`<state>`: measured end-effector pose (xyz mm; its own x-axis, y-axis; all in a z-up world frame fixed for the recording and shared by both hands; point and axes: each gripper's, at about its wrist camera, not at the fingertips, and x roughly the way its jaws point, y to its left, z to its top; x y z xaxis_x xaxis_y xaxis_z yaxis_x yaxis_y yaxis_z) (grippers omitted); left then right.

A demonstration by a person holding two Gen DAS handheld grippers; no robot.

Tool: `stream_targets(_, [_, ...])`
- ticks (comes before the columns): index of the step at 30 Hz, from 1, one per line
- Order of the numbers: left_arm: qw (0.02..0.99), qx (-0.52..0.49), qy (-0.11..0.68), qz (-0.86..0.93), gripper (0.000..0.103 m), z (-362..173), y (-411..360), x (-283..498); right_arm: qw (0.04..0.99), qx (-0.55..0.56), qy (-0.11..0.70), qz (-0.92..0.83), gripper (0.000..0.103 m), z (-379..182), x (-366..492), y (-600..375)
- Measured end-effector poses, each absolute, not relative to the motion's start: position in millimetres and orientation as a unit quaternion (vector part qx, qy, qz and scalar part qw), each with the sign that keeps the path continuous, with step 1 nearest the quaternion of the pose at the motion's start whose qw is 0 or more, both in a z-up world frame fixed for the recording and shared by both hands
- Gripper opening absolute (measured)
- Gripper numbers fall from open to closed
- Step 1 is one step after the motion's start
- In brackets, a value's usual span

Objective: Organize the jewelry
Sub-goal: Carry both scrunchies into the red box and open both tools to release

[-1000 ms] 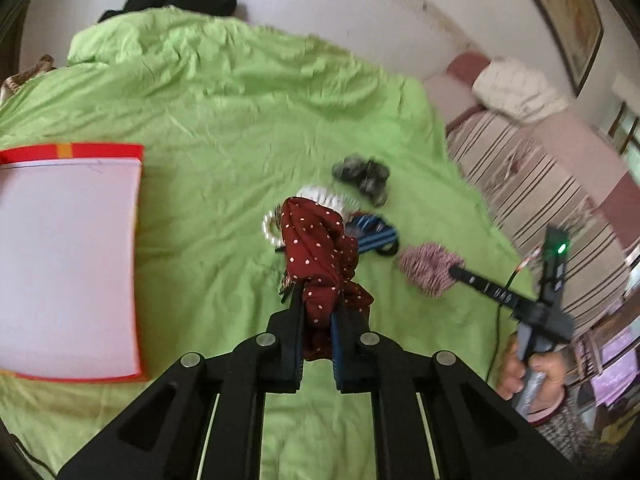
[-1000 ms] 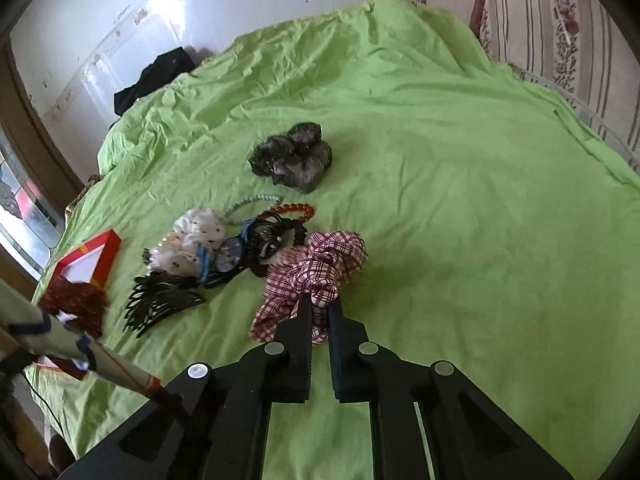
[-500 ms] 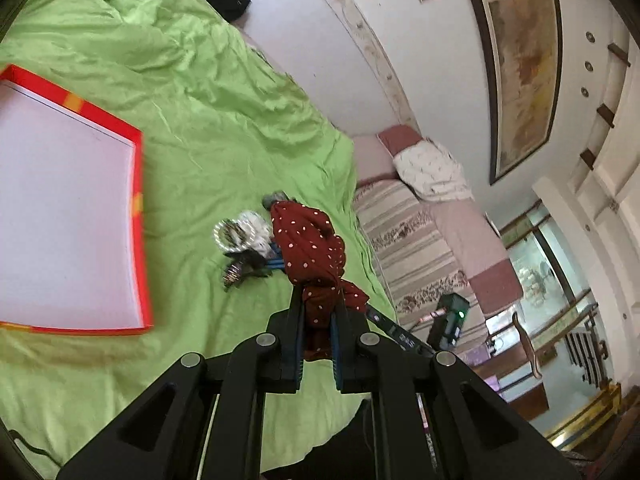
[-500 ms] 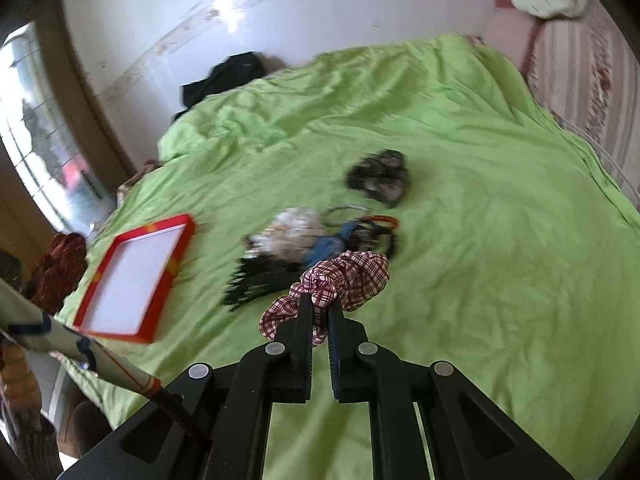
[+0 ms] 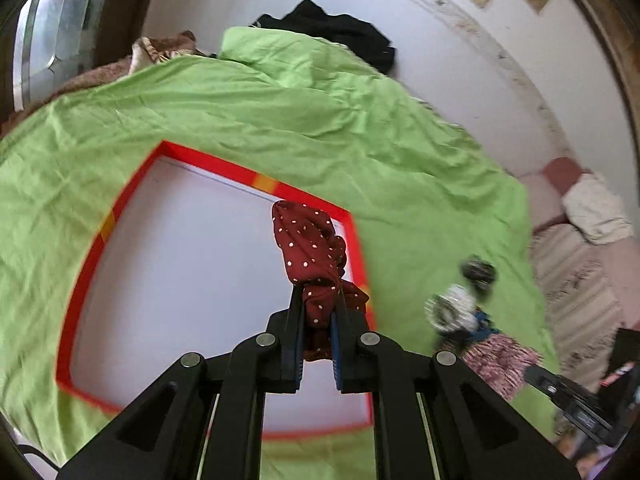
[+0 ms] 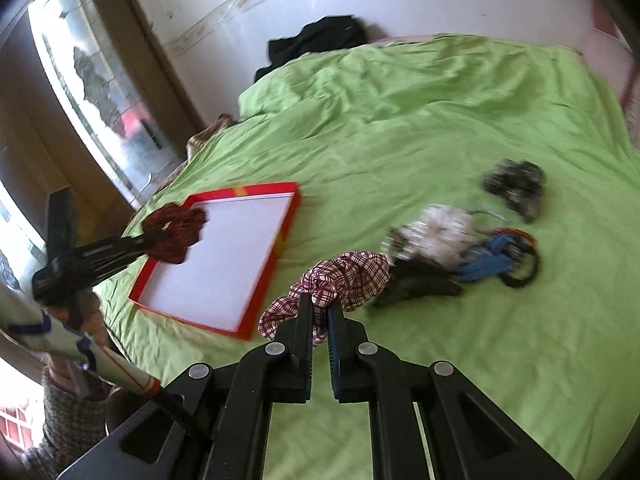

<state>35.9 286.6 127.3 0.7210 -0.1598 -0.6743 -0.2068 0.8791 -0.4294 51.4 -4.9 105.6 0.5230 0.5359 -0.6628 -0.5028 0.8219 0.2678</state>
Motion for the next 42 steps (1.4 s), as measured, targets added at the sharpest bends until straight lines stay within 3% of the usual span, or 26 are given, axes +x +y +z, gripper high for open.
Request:
stream_targets(18, [0.876, -0.281, 0.374, 0.114, 0.01, 67, 404, 110, 0.859, -0.06, 0.396, 0.318, 0.007, 81, 143, 196])
stream_targets(26, [0.867, -0.301, 0.373, 0.136, 0.011, 56, 420, 112, 0.86, -0.082, 0.421, 0.277, 0.008, 46, 175, 212])
stream_targets(31, [0.871, -0.298, 0.364, 0.138, 0.017, 59, 419, 109, 0.865, -0.085, 0.42, 0.259, 0.008, 39, 182, 208])
stream_targets(33, [0.875, -0.293, 0.358, 0.142, 0.036, 63, 418, 106, 0.867, -0.087, 0.418, 0.256, 0.015, 39, 182, 208])
stream_targets(34, [0.877, -0.293, 0.352, 0.147, 0.04, 65, 418, 103, 0.867, -0.086, 0.418, 0.256, 0.021, 39, 181, 208])
stream_targets(36, [0.879, -0.298, 0.341, 0.151, 0.047, 68, 421, 98, 0.869, -0.08, 0.414, 0.257, 0.047, 40, 180, 207])
stream_targets(38, [0.878, -0.307, 0.337, 0.146, 0.048, 70, 423, 96, 0.874, -0.078, 0.407, 0.254, 0.057, 43, 178, 204])
stream_targets(42, [0.883, -0.311, 0.324, 0.139, 0.049, 78, 421, 89, 0.878, -0.08, 0.396, 0.257, 0.057, 52, 170, 199])
